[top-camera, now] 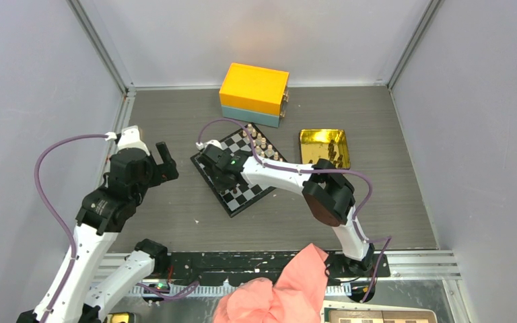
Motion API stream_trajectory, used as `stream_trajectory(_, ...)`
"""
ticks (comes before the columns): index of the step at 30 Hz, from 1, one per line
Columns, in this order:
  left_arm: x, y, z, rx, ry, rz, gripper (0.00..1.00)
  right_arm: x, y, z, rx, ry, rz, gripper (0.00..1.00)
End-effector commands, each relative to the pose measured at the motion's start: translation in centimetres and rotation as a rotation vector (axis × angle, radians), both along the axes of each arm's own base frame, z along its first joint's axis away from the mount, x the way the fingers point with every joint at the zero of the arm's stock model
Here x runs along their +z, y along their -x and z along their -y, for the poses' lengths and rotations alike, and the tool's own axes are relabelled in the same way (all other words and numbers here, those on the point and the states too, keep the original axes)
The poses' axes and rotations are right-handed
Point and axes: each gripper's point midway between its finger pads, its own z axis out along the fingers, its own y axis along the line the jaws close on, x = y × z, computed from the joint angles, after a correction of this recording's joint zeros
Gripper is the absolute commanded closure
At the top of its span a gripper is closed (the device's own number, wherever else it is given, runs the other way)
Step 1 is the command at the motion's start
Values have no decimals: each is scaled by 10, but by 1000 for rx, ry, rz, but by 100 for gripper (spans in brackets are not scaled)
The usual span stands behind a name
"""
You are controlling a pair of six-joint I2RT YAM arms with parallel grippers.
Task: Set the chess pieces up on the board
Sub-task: Place the chess piece on the chessboard.
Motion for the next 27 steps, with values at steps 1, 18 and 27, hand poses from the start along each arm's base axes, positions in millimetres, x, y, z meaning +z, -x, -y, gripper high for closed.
stream_trajectory(1,7,-8,0,9,6,42,3,14,-6,-3,2,-30,61,99)
stream_trajectory(18,4,-11,4,0,12,36,3,16,-5,3,9,-13,69,60)
stream_trajectory(27,7,-15,7,-4,27,41,3,44,-4,3,22,-58,92,59)
